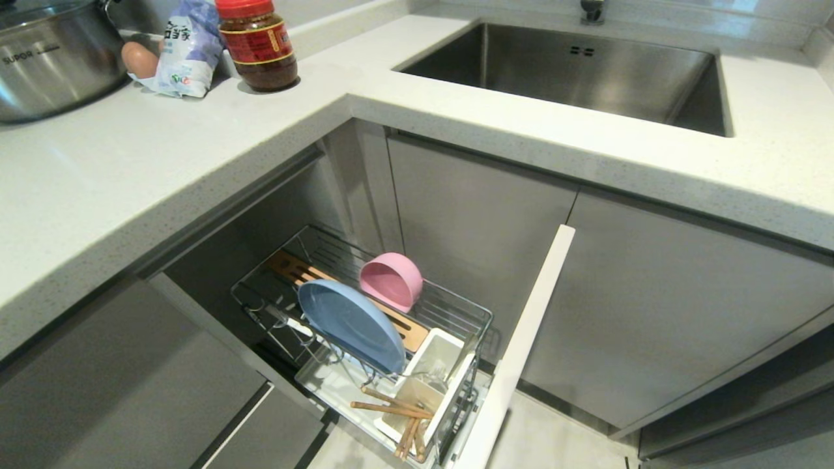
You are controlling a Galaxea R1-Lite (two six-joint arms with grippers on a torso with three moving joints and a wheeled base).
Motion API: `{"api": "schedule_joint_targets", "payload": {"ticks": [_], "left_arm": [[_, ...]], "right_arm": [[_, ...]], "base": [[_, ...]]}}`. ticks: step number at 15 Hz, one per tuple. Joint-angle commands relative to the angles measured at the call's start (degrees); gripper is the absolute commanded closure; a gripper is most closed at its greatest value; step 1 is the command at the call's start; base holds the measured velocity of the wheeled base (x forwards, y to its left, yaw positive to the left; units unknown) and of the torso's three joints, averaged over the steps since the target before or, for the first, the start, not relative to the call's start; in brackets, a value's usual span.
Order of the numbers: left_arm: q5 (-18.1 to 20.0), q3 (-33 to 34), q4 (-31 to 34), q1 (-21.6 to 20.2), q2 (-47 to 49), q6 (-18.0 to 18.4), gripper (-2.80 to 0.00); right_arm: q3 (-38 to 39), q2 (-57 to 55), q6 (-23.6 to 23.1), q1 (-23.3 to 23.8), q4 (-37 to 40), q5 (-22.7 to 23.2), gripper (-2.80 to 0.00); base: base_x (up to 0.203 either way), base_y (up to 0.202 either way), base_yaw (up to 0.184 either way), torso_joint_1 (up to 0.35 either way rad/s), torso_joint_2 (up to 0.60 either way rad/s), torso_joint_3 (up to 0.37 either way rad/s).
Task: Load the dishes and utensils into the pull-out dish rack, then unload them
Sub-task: Take the plate out of the cupboard
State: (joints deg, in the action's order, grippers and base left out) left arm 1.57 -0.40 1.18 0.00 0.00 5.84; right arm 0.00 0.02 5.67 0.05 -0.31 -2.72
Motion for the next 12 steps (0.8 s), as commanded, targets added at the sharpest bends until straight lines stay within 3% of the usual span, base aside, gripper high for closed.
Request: {"api": "schedule_joint_targets", "payload": {"ticks": [1,12], "left_arm": [[0.01,0.4,-0.83,0.0,0.09,-0.39,0.0],[-0.32,0.4,-1.01,0.0,0.09,-2.49,0.0]], "right_arm": [[0.0,0.24,0.04,0.03,-0.05,-0.01,0.0],[0.0,0.24,0.04,0.04,-0.05,-0.01,0.0]], "base": [[0.0,0.0,0.0,0.0,0.0,0.0],[0.0,0.0,0.0,0.0,0.0,0.0]]}}
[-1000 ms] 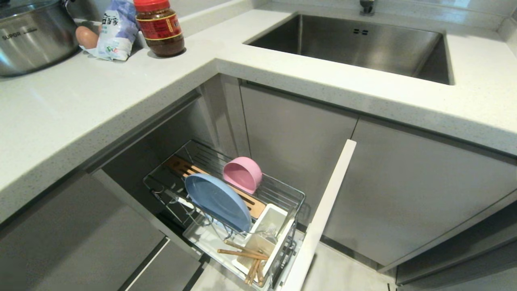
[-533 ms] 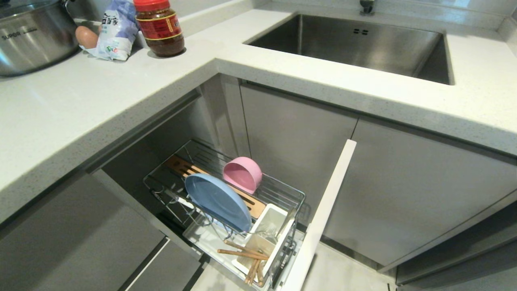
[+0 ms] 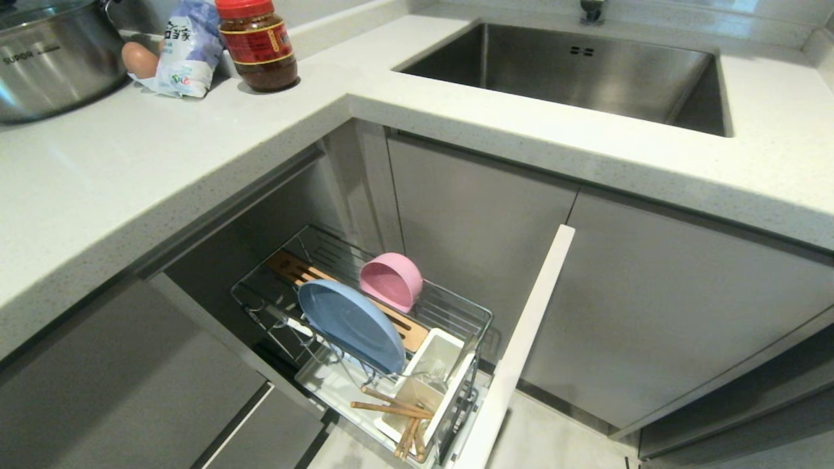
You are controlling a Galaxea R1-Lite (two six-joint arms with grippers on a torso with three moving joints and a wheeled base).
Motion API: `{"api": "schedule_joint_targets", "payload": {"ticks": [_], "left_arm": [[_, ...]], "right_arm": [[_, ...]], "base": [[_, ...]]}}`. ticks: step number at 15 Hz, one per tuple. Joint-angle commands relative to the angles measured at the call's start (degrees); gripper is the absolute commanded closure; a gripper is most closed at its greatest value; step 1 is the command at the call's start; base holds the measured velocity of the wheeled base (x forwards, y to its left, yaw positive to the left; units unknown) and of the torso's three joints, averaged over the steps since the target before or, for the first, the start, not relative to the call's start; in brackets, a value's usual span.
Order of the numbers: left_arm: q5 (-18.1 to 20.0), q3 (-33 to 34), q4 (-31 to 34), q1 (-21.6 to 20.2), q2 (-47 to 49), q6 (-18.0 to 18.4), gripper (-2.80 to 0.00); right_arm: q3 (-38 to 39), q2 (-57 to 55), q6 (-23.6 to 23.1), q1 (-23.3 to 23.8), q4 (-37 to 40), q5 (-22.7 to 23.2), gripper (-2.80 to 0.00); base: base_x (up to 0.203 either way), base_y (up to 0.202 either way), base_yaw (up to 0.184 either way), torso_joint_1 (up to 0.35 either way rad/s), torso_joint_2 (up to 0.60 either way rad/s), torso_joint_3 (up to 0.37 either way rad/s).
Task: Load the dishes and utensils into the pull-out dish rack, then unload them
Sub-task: Take the plate out of the cupboard
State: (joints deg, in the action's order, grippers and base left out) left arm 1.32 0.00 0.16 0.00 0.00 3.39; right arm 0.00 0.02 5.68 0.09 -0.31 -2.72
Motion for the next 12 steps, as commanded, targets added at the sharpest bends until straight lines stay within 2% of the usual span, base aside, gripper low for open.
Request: {"api": "schedule_joint_targets", "payload": {"ticks": [1,4,6,9,12], "left_arm": [[-0.44,0.0,0.02,0.0,0.09,0.04,0.0],[-1.06,-1.43,-0.44,0.0,0.09,0.54,0.0],[-1.44,-8.28,0.43,0.0,0.09,0.53,0.0],[-1.24,-24.41,6.72,0.04,2.01,2.14,0.0],[-1.06,-43.21,15.16,-0.01,13.11,4.45,0.0]], "right_arm": [[0.0,0.24,0.04,-0.04,-0.04,-0.01,0.0],[0.0,0.24,0.04,-0.01,-0.04,-0.01,0.0],[0.0,0.24,0.04,0.0,-0.04,-0.01,0.0],[0.0,0.24,0.04,0.0,-0.04,-0.01,0.0],[0.0,0.24,0.04,0.0,-0.04,-0.01,0.0]], "base": [[0.0,0.0,0.0,0.0,0.0,0.0],[0.0,0.0,0.0,0.0,0.0,0.0],[0.0,0.0,0.0,0.0,0.0,0.0],[0.0,0.0,0.0,0.0,0.0,0.0],[0.0,0.0,0.0,0.0,0.0,0.0]]}}
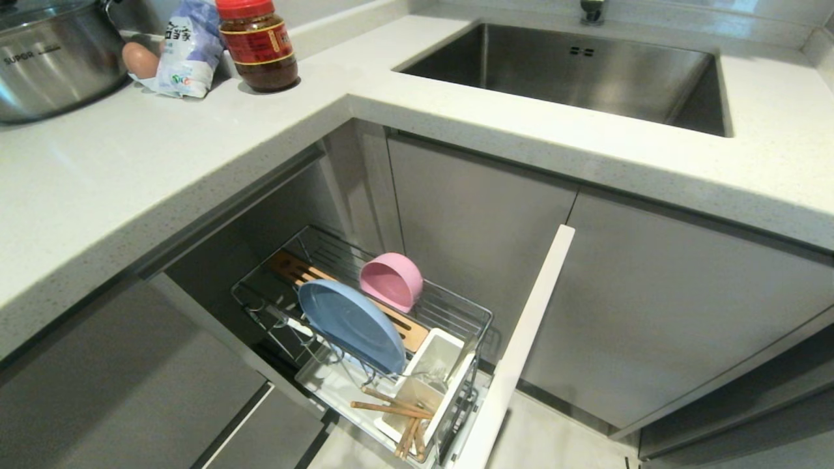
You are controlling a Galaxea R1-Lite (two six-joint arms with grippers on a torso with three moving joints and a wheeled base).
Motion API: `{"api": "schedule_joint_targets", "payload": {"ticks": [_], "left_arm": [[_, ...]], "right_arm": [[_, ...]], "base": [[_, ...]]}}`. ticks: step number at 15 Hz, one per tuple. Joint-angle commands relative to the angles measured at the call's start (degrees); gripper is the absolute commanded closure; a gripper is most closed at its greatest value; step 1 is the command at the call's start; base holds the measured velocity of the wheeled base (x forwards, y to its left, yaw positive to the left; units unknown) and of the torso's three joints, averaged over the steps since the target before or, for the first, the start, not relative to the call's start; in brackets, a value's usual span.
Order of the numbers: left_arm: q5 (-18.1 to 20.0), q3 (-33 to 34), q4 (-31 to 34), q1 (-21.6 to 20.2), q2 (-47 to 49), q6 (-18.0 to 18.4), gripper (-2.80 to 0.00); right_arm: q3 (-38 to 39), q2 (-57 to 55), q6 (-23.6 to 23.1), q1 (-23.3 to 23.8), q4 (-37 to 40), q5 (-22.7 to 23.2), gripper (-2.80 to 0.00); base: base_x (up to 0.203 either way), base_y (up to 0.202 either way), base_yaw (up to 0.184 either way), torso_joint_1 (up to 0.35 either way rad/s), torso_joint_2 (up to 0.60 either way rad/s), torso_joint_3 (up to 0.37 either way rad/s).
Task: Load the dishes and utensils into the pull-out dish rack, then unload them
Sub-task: Take the plate out of the cupboard
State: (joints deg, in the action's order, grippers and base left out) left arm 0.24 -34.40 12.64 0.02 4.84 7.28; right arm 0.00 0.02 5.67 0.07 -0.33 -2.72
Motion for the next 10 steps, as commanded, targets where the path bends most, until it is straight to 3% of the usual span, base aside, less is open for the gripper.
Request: {"api": "schedule_joint_targets", "payload": {"ticks": [1,3,5,7,8,10], "left_arm": [[-0.28,-14.91,4.18,-0.27,14.5,1.47,0.0],[-1.23,-27.87,6.13,-1.18,26.21,2.6,0.0],[-1.85,-38.22,7.2,-1.61,35.43,0.75,0.0],[-2.23,-45.23,7.74,-1.44,42.0,-7.51,0.0],[-2.32,-46.86,7.49,-0.44,44.11,-15.47,0.0],[-3.15,-48.9,5.43,4.71,49.56,-24.23,0.0]], "right_arm": [[0.0,0.24,0.04,-0.07,-0.02,-0.01,0.0],[0.0,0.24,0.04,0.01,-0.02,-0.01,0.0],[0.0,0.24,0.04,0.01,-0.02,-0.01,0.0],[0.0,0.24,0.04,0.01,-0.02,-0.01,0.0],[0.0,0.24,0.04,0.01,-0.02,-0.01,0.0],[0.0,0.24,0.04,0.01,-0.02,-0.01,0.0]], "base": [[0.0,0.0,0.0,0.0,0.0,0.0],[0.0,0.0,0.0,0.0,0.0,0.0],[0.0,0.0,0.0,0.0,0.0,0.0],[0.0,0.0,0.0,0.0,0.0,0.0],[0.0,0.0,0.0,0.0,0.0,0.0],[0.0,0.0,0.0,0.0,0.0,0.0]]}}
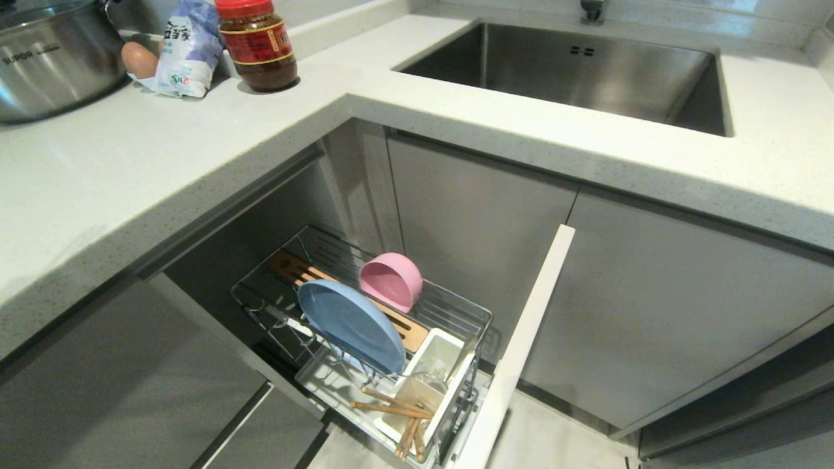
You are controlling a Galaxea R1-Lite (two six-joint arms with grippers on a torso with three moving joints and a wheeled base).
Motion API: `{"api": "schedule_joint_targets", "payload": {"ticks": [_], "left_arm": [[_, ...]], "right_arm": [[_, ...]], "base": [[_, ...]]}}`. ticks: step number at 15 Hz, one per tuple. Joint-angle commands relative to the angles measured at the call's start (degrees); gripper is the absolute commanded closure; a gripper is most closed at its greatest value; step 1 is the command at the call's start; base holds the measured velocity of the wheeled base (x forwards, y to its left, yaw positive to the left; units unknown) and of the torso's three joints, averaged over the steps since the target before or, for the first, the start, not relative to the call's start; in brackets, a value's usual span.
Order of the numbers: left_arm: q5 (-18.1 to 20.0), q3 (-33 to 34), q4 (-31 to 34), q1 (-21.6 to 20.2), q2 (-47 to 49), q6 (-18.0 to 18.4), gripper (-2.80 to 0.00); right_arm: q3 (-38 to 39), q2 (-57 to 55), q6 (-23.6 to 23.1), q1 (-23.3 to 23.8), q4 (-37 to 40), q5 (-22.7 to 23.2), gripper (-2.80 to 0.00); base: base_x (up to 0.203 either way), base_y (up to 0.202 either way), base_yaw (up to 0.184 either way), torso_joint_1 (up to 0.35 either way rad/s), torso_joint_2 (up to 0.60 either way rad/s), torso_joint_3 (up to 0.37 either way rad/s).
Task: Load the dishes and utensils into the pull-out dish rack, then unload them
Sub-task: Take the plate out of the cupboard
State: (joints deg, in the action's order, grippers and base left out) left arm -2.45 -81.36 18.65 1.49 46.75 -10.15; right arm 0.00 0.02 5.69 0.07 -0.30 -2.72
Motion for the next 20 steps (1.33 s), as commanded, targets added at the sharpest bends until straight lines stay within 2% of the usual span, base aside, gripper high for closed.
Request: {"api": "schedule_joint_targets", "payload": {"ticks": [1,4,8,10,12,15,18,19,20], "left_arm": [[-1.66,-2.35,-1.13,6.4,9.47,-9.63,0.0],[-8.62,-1.34,-1.47,18.35,13.21,-13.16,0.0],[-19.64,1.76,-1.57,37.72,16.89,-18.12,0.0],[-23.94,3.26,-0.97,44.53,20.07,-22.04,0.0],[-26.72,3.6,2.74,47.68,24.07,-26.66,0.0],[-28.65,3.52,6.56,51.13,29.38,-32.8,0.0],[-33.32,3.54,9.19,52.27,35.27,-36.43,0.0],[-35.52,3.53,10.05,52.39,37.43,-37.61,-2.8],[-37.56,3.42,10.96,52.45,39.57,-39.19,-2.8]], "right_arm": [[0.0,0.24,0.02,0.01,-0.05,-0.01,0.0],[0.0,0.24,0.02,-0.06,-0.05,-0.01,0.0],[0.0,0.24,0.02,-0.03,-0.05,-0.01,0.0],[0.0,0.24,0.02,-0.07,-0.05,-0.01,0.0],[0.0,0.24,0.02,-0.07,-0.05,-0.01,0.0],[0.0,0.24,0.02,0.01,-0.05,-0.01,0.0],[0.0,0.24,0.02,0.01,-0.05,-0.01,0.0],[0.0,0.24,0.02,0.01,-0.05,-0.01,0.0],[0.0,0.24,0.02,0.01,-0.05,-0.01,0.0]], "base": [[0.0,0.0,0.0,0.0,0.0,0.0],[0.0,0.0,0.0,0.0,0.0,0.0],[0.0,0.0,0.0,0.0,0.0,0.0],[0.0,0.0,0.0,0.0,0.0,0.0],[0.0,0.0,0.0,0.0,0.0,0.0],[0.0,0.0,0.0,0.0,0.0,0.0],[0.0,0.0,0.0,0.0,0.0,0.0],[0.0,0.0,0.0,0.0,0.0,0.0],[0.0,0.0,0.0,0.0,0.0,0.0]]}}
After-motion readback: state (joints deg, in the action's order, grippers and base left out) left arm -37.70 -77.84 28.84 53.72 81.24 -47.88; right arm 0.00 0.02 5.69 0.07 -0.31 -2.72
